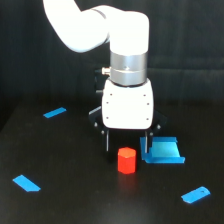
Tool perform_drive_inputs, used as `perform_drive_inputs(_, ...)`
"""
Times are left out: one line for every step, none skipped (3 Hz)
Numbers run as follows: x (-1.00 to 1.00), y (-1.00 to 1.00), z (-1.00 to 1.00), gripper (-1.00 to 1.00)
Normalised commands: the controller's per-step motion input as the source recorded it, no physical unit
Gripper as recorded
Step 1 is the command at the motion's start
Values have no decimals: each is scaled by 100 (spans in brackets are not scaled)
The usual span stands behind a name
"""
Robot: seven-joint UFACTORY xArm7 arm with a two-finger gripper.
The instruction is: Pick up the red object from the table
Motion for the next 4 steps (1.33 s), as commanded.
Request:
perform_drive_inputs(-9, -42, -11, 98)
perform_drive_inputs(-3, -10, -13, 70)
perform_drive_inputs(19, -14, -15, 60)
perform_drive_inputs(47, -6, -7, 84)
